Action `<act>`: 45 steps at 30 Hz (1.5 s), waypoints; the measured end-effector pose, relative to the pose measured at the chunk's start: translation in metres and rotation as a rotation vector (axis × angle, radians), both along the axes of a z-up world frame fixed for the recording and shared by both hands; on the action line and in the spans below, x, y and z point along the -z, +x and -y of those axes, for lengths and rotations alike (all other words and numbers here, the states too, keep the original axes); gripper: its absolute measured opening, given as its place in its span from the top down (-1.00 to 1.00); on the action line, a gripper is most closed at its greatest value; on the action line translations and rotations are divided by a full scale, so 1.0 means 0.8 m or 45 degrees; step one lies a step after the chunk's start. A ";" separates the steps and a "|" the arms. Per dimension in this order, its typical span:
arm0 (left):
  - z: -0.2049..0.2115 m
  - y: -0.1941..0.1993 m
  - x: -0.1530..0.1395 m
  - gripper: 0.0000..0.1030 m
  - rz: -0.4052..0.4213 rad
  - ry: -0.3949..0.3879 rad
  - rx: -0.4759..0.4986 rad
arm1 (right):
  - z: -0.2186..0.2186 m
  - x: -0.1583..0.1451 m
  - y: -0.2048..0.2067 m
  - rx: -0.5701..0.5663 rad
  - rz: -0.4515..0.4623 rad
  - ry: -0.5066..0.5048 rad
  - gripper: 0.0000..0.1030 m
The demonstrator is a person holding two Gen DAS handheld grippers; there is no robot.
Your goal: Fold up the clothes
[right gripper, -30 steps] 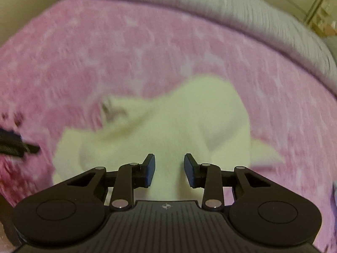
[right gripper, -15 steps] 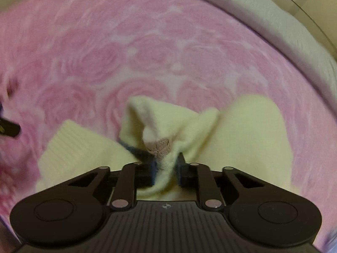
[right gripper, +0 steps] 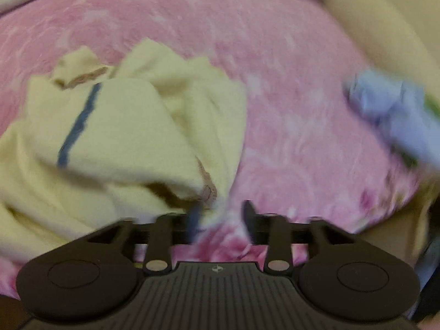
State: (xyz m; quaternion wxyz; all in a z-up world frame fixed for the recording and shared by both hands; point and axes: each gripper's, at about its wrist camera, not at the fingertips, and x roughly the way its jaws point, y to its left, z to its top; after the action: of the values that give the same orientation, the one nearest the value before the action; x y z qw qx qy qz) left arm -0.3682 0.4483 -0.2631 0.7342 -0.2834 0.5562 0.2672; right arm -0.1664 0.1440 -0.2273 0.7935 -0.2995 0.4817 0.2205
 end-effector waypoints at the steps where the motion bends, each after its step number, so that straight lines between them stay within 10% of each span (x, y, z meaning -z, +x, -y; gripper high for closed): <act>1: 0.007 0.006 0.002 -0.15 -0.009 0.000 0.019 | -0.005 -0.004 -0.015 -0.100 0.057 0.007 -0.01; 10: 0.025 0.044 -0.009 -0.15 -0.087 0.116 0.080 | -0.076 0.050 -0.084 -0.798 0.272 -0.029 -0.15; 12: 0.027 0.049 -0.011 -0.15 -0.104 0.135 0.086 | -0.082 0.062 -0.084 -0.852 0.321 -0.044 0.60; 14: 0.029 0.055 -0.014 -0.15 -0.119 0.150 0.089 | -0.065 0.046 -0.055 -0.712 0.174 0.147 0.73; 20: 0.036 0.079 -0.023 -0.15 -0.148 0.190 0.114 | 0.144 0.003 0.072 0.495 -0.224 0.981 0.79; 24: 0.043 0.107 -0.034 -0.17 -0.128 0.213 0.133 | 0.267 0.048 0.098 1.095 -0.322 0.850 0.74; 37: 0.029 0.218 0.003 -0.34 0.102 -0.144 0.013 | 0.316 0.151 0.117 1.555 -0.693 1.107 -0.23; 41: 0.010 0.238 0.021 -0.34 0.125 -0.172 0.011 | 0.303 0.176 0.102 1.654 -0.740 1.218 -0.11; 45: -0.013 0.260 0.047 -0.39 0.195 -0.272 -0.034 | 0.278 0.160 0.107 1.553 -0.569 1.178 0.58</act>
State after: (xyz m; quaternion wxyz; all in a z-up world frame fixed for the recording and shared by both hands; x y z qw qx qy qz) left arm -0.1599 0.4584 -0.3010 0.7365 -0.3870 0.5199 0.1937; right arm -0.0811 -0.0783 -0.3551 0.7028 0.4281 0.5679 -0.0200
